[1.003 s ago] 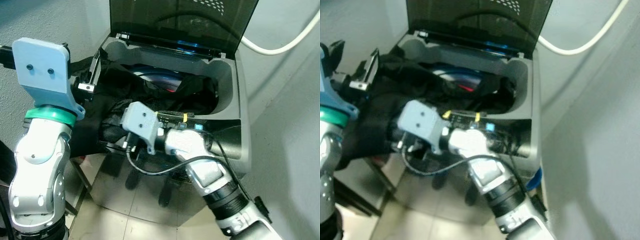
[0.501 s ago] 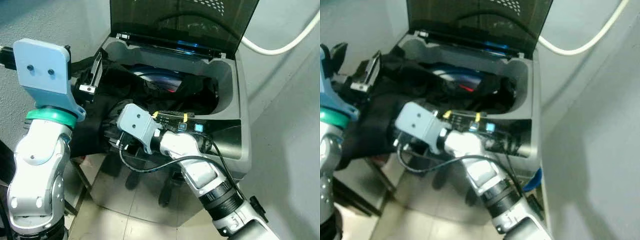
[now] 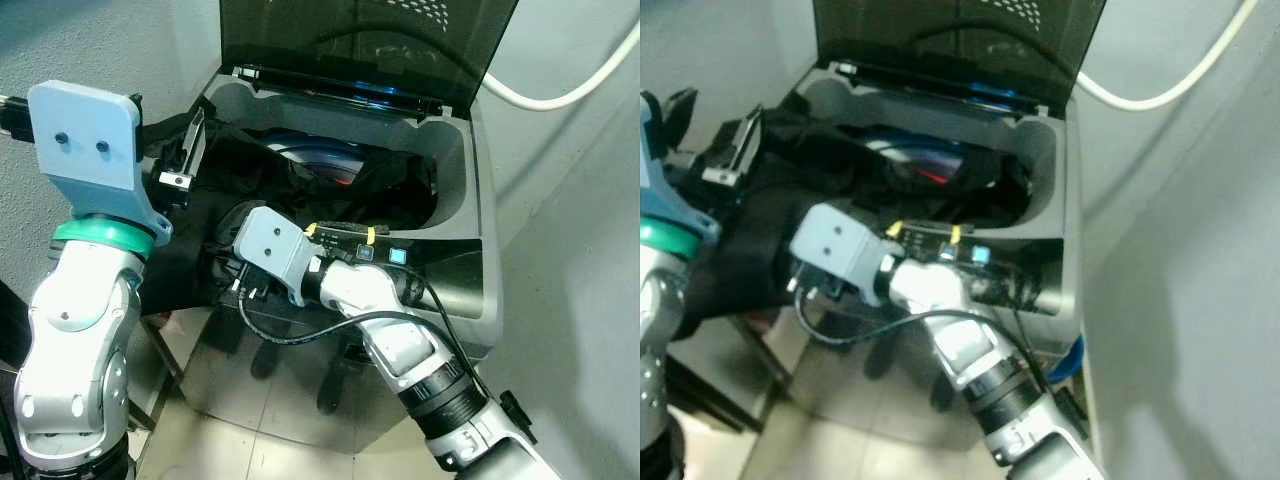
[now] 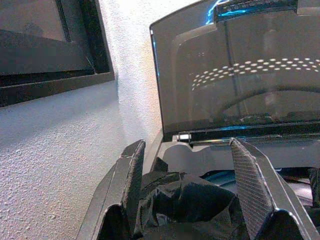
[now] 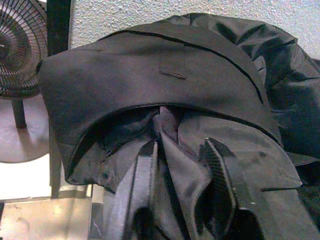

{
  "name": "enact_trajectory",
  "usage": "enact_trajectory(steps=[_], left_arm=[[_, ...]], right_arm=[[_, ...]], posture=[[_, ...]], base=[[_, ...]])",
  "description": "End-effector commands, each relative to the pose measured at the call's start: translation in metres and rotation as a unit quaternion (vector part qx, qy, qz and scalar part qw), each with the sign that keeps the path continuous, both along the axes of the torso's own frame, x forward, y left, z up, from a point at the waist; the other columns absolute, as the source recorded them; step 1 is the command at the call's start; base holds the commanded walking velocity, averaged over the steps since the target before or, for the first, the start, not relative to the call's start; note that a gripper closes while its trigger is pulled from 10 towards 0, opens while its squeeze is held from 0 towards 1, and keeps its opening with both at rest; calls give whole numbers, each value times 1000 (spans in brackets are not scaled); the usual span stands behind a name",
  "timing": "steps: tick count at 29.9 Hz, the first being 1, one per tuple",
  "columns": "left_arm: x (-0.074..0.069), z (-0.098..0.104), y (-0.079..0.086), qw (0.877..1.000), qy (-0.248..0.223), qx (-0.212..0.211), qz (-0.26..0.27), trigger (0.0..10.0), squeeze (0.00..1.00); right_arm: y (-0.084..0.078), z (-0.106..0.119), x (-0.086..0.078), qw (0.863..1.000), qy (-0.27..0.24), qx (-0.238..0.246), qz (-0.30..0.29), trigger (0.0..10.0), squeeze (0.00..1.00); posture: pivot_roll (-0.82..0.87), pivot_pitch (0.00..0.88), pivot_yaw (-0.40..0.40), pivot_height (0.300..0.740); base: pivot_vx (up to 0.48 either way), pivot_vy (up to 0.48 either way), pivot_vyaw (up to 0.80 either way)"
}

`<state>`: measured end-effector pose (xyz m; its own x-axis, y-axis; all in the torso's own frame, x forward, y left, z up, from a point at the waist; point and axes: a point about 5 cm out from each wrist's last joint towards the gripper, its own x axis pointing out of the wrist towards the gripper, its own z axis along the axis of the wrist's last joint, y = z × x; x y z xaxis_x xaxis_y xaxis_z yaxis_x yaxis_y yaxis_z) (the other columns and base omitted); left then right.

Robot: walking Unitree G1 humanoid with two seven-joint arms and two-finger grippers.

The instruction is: Clothes washing

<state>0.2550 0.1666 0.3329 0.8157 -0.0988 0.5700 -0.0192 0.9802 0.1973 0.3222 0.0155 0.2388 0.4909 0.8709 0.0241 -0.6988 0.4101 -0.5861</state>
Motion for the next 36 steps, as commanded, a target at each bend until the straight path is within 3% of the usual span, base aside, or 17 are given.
enact_trajectory(steps=[1,11,16,17,19,20,21,23,24,25,27,30,31,35,36], left_arm=[[0,-3,0,1000,5,4,-2,10000,0],[0,-3,0,1000,4,4,-2,10000,0],[0,-3,-1,1000,3,4,-2,10000,0],[0,-3,-1,1000,3,4,-2,10000,0],[0,-3,-1,1000,3,4,-2,10000,0],[0,-3,-1,1000,2,3,-3,10000,0],[0,-3,-1,1000,2,3,-3,10000,0],[1,-2,-2,1000,0,0,-5,10000,0],[1,-2,-2,1000,0,0,-5,10000,0],[1,-1,-3,1000,-2,-1,-6,10000,0],[1,-1,-3,1000,-2,-1,-6,10000,0],[1,2,-6,1000,-10,-6,-12,10000,0],[1,2,-6,1000,-10,-6,-12,10000,0],[1,3,-10,1000,-18,-7,-16,10000,0],[1,3,-10,1000,-18,-7,-16,10000,0]], right_arm=[[0,-5,0,1000,7,-8,4,0,0],[1,-4,-3,1000,2,-9,17,0,0],[2,5,-3,1000,-3,15,19,0,0],[2,14,0,999,-11,42,6,3176,0],[2,14,0,999,-11,42,6,3176,0],[2,27,5,997,-20,79,-11,10000,0],[2,27,5,997,-20,79,-11,10000,0],[1,55,19,986,-36,151,-62,10000,0],[1,55,19,986,-36,151,-62,10000,0],[0,68,27,979,-43,181,-88,10000,0],[0,68,27,979,-43,181,-88,10000,0],[-2,88,47,961,-46,220,-164,10000,0],[-2,88,47,961,-46,220,-164,10000,0],[-17,109,70,917,-41,273,-288,10000,0],[-17,109,70,917,-41,273,-288,10000,0]], posture=[[177,158,-38,740],[175,153,-38,740],[174,149,-39,740],[174,148,-40,740],[174,148,-40,740],[174,150,-43,740],[174,150,-43,740],[171,156,-46,740],[171,156,-46,740],[170,157,-47,740],[170,157,-47,740],[168,165,-55,740],[168,165,-55,740],[179,163,-66,740],[179,163,-66,740]], base=[[0,0,0],[0,0,0],[0,0,0],[0,0,0],[0,0,0],[0,0,0],[0,0,0],[0,0,0],[0,0,0],[0,0,0],[0,0,0],[0,0,0],[0,0,0],[0,0,0],[0,0,0]])
